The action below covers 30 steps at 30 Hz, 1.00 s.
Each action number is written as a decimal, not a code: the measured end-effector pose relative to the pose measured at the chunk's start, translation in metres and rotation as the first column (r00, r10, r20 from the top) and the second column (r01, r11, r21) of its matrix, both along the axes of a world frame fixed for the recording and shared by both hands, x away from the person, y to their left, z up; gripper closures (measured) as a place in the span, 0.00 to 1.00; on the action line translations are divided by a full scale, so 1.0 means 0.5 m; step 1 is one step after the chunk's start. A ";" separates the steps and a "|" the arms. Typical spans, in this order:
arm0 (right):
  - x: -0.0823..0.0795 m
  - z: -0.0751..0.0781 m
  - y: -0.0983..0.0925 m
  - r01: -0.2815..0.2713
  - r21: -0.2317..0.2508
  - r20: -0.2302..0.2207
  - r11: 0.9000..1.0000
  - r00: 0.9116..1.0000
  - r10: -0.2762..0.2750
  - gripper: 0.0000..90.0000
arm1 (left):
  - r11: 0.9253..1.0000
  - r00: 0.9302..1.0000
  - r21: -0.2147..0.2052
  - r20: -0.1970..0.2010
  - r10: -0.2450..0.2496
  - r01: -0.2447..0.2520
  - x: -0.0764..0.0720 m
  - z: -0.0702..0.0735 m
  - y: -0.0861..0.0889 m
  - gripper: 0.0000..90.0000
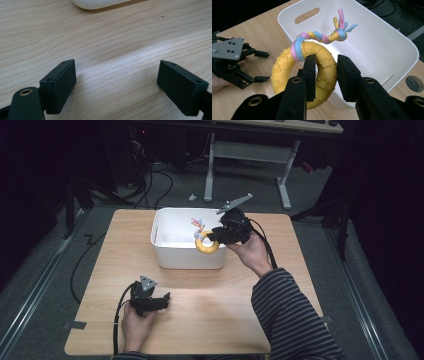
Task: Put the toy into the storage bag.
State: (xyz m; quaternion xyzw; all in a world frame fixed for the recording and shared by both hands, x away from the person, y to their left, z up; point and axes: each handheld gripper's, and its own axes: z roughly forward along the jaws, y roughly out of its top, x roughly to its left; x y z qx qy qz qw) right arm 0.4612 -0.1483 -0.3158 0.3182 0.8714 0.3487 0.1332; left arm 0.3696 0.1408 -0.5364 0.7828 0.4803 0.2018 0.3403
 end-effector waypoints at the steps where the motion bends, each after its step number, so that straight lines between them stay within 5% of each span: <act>1: 0.005 -0.001 0.002 0.004 0.003 -0.005 1.000 1.000 -0.004 0.78 | 1.000 1.000 -0.002 0.001 0.001 -0.001 0.000 0.000 0.000 0.18; 30: 0.113 -0.059 0.060 0.080 -0.075 -0.054 0.994 0.995 -0.084 0.78 | 1.000 1.000 0.001 0.001 0.001 -0.001 0.000 0.000 0.000 0.18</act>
